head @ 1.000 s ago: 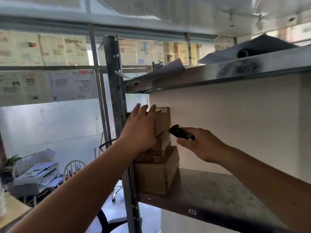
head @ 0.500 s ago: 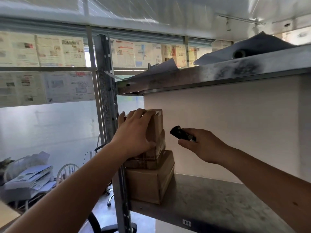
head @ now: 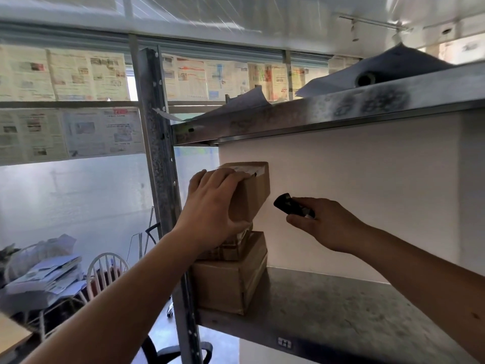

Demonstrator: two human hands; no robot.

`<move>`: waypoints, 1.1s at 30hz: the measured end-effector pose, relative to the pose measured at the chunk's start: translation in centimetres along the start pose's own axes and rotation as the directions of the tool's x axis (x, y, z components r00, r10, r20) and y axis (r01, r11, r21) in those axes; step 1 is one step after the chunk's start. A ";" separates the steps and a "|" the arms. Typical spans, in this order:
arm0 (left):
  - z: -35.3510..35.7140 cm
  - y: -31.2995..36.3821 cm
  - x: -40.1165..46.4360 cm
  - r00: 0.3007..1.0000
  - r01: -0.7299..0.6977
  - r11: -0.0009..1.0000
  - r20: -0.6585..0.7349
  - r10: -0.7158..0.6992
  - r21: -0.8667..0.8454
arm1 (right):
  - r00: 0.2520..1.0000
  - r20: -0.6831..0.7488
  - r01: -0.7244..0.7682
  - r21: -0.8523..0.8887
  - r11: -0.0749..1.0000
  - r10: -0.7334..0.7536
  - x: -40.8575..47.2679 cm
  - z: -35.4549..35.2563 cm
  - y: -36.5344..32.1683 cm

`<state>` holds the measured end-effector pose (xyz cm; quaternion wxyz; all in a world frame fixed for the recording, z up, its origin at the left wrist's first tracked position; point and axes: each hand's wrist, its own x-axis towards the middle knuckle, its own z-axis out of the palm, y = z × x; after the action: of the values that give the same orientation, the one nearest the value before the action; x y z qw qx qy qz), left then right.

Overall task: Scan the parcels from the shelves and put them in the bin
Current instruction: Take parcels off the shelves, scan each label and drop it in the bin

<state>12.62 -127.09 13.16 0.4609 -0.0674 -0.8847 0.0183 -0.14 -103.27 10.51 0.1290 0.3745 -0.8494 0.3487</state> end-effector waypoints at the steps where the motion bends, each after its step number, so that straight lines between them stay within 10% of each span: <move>1: 0.1 0.4 0.1 1.000 -0.011 1.000 -0.005 0.011 -0.016 | 1.000 -0.008 -0.012 0.007 1.000 0.012 -0.4 -0.2 0.1; 18: 5.5 11.6 -0.4 0.965 -0.261 0.937 -0.026 0.263 -0.234 | 0.953 -0.161 -0.281 -0.160 0.946 0.256 -14.0 -5.9 3.5; 33: 10.3 24.5 -8.1 0.947 0.073 0.758 0.284 0.152 -0.648 | 0.904 -0.030 -0.429 -0.079 0.900 0.427 -28.8 -12.9 10.8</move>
<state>11.30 -103.66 -1.61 0.2587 -0.2384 -0.8965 -0.2693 11.21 -73.54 0.62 0.0700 0.1710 -0.9240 0.3347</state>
